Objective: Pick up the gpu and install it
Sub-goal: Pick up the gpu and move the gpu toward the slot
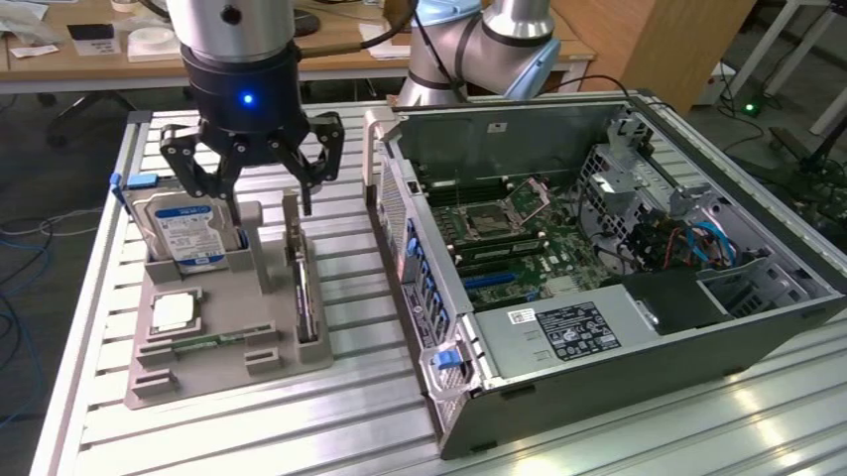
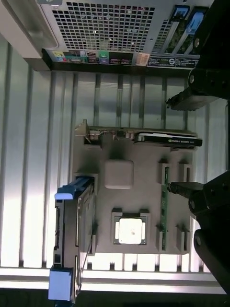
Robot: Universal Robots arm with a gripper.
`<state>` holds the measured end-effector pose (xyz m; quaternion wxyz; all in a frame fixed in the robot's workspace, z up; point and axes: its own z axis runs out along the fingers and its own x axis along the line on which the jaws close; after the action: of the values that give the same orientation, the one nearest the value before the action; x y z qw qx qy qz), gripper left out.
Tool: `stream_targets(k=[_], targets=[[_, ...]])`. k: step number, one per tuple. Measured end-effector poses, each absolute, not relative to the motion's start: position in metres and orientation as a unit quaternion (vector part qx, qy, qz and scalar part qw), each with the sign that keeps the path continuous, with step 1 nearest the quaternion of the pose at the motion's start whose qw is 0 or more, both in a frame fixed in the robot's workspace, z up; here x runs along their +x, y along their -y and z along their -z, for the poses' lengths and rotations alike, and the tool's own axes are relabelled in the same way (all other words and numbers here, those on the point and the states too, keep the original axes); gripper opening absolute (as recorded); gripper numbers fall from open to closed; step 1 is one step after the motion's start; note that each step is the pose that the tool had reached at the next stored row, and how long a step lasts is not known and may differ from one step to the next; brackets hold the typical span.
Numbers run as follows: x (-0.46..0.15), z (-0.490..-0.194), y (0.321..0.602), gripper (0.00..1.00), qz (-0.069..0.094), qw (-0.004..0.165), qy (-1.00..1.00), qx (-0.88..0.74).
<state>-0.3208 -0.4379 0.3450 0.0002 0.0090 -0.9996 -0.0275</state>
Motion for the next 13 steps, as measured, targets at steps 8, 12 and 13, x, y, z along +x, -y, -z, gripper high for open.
stream_targets(k=[8,12,13], targets=[[-0.319,-0.334,0.437,0.71,0.027,0.000,1.000,-0.008],[-0.316,-0.327,0.437,0.71,0.027,0.001,1.000,-0.008],[-0.315,-0.325,0.437,0.71,0.027,0.001,1.000,-0.008]])
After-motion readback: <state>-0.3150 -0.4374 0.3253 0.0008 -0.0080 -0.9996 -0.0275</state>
